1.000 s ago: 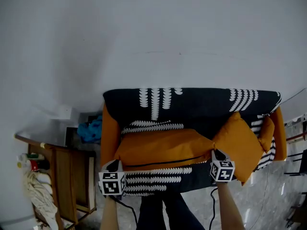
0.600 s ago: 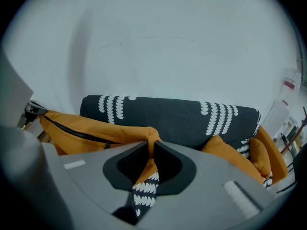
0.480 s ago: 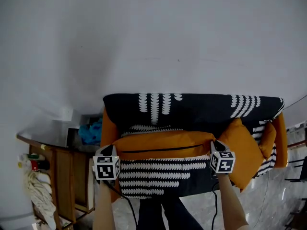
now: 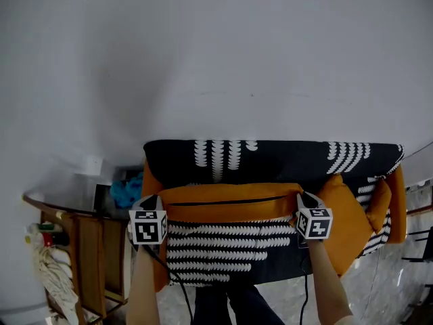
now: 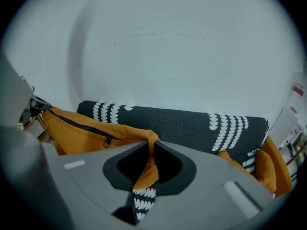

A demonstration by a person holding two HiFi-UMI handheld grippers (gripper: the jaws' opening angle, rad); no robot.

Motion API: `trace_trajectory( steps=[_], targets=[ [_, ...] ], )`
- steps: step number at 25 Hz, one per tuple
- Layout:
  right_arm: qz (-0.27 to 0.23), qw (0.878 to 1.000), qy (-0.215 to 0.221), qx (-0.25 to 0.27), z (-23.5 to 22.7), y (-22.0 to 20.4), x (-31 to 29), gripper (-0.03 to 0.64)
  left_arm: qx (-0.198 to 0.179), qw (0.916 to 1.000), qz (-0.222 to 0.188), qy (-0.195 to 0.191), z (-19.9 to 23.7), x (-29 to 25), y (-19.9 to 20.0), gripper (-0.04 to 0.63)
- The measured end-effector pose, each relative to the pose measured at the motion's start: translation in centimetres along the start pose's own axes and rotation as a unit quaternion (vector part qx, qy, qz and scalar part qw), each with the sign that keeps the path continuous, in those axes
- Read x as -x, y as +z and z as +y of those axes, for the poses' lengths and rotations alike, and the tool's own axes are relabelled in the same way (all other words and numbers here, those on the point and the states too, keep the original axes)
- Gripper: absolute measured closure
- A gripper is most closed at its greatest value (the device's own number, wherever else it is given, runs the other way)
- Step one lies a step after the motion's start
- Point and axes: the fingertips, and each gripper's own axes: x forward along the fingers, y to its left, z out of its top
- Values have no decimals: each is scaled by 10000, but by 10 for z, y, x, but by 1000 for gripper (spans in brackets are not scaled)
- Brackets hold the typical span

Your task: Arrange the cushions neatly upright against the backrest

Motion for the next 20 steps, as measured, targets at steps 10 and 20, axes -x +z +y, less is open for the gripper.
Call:
trace_trajectory(
  steps=[10,20],
  targets=[
    [-31,10000,32,61,-8,29,-31,566,-141,9998,-50,93,7,-27,35,588],
    [10,9999,-25,163,-16,51,-58,560,-48,9989,-257,395,15,-54,68,581]
  ],
)
